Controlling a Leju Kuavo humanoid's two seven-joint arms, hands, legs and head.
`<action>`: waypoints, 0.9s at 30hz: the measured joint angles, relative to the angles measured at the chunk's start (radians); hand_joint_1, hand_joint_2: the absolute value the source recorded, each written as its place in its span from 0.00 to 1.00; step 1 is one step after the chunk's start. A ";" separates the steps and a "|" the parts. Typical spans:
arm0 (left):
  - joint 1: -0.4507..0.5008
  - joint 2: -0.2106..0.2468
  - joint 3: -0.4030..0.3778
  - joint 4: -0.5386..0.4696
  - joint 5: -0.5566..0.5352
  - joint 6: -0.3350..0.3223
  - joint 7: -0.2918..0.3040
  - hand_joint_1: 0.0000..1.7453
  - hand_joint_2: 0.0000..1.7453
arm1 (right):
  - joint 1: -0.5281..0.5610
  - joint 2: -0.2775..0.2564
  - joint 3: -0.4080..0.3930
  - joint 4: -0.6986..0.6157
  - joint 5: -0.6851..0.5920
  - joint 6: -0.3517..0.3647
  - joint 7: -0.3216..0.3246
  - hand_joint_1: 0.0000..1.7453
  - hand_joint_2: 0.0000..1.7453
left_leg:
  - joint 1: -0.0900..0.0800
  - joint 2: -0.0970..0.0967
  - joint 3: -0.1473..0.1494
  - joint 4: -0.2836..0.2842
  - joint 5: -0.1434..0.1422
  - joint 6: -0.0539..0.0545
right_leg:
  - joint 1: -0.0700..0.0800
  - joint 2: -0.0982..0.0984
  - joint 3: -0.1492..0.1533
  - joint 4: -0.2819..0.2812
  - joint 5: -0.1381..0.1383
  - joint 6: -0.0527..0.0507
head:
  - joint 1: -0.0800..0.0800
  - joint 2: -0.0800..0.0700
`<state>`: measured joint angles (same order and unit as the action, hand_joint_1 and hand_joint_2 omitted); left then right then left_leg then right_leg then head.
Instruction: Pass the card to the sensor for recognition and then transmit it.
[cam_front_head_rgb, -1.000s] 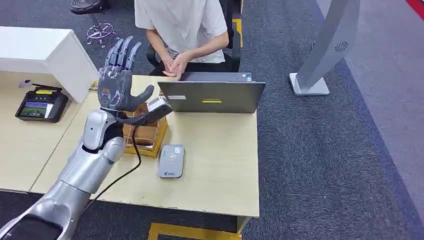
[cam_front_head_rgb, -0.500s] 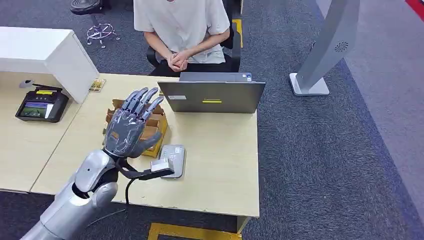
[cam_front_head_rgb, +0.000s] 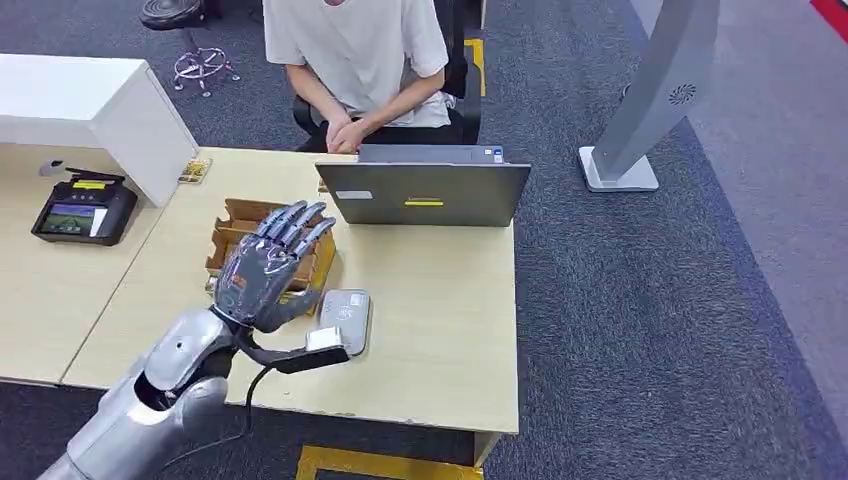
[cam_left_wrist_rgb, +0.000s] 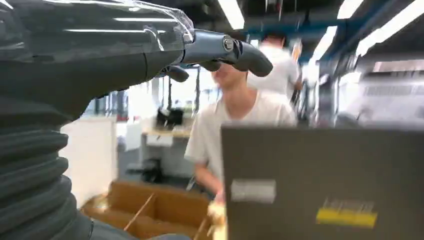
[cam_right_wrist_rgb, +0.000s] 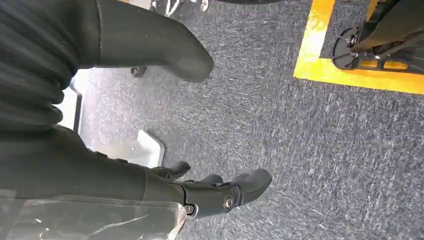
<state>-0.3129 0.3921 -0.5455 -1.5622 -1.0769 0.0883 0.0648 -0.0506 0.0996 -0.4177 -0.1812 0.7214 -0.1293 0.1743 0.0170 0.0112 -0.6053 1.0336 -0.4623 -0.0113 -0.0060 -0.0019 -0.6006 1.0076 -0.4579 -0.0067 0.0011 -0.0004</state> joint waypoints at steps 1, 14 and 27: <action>-0.003 0.001 -0.002 0.008 0.004 -0.019 0.007 0.00 1.00 | 0.000 0.000 -0.005 0.000 0.000 0.000 0.000 0.00 1.00 | 0.000 0.000 0.000 0.000 0.000 0.000 | 0.000 0.000 0.000 0.000 0.000 0.000 | -0.001 0.000; -0.059 -0.006 -0.012 0.166 0.045 -0.108 0.055 0.00 1.00 | 0.000 0.000 -0.028 0.000 0.019 0.000 0.007 0.00 1.00 | 0.000 0.000 0.000 0.000 0.000 0.000 | 0.000 0.000 0.000 0.000 0.000 0.000 | 0.000 0.000; -0.075 -0.021 -0.012 0.243 0.053 -0.109 0.058 0.00 1.00 | 0.000 0.000 -0.033 0.000 0.023 0.001 0.009 0.00 1.00 | 0.000 0.000 0.000 0.000 0.000 0.000 | 0.000 0.000 0.000 0.000 0.000 0.000 | 0.000 0.000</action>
<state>-0.3883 0.3712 -0.5573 -1.3191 -1.0235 -0.0210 0.1228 -0.0506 0.0996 -0.4509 -0.1816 0.7443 -0.1282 0.1831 0.0171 0.0114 -0.6053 1.0336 -0.4623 -0.0113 -0.0060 -0.0016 -0.6007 1.0076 -0.4578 -0.0067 0.0008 -0.0004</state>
